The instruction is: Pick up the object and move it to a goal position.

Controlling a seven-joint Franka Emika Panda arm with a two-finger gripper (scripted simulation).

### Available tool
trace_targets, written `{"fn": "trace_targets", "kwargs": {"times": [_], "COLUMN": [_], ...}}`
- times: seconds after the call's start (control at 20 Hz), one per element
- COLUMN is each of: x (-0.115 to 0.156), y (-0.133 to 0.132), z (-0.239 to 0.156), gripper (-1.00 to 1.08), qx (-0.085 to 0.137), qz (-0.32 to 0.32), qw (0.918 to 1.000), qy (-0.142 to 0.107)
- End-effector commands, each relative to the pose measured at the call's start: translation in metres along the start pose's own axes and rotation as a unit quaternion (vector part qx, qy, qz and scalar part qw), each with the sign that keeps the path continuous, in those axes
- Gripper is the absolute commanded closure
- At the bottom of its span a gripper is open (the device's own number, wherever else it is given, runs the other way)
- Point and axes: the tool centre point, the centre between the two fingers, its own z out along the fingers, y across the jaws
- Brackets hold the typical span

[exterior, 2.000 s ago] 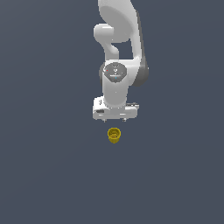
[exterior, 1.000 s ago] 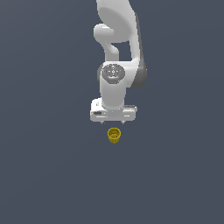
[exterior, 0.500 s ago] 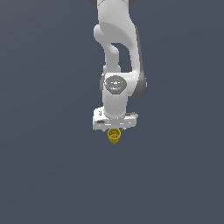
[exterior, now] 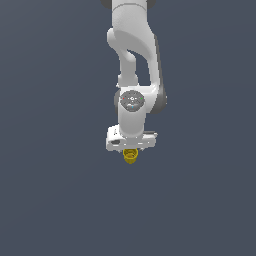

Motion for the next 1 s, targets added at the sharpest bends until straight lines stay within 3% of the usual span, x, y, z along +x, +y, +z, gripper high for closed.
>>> {"fn": "trace_targets", "kwargs": {"times": [0.0, 0.5, 0.55, 0.95], "x": [-0.001, 0.001, 0.001, 0.001], "y": [0.0, 0.0, 0.0, 0.0], "z": [0.011, 0.042, 0.042, 0.042], "gripper": [-0.92, -0.92, 1.08, 1.08], "qx": [0.0, 0.0, 0.0, 0.0], "qz": [0.0, -0.001, -0.001, -0.001], "qw": [1.0, 1.0, 1.0, 1.0], "qy": [0.0, 0.001, 0.001, 0.001]}}
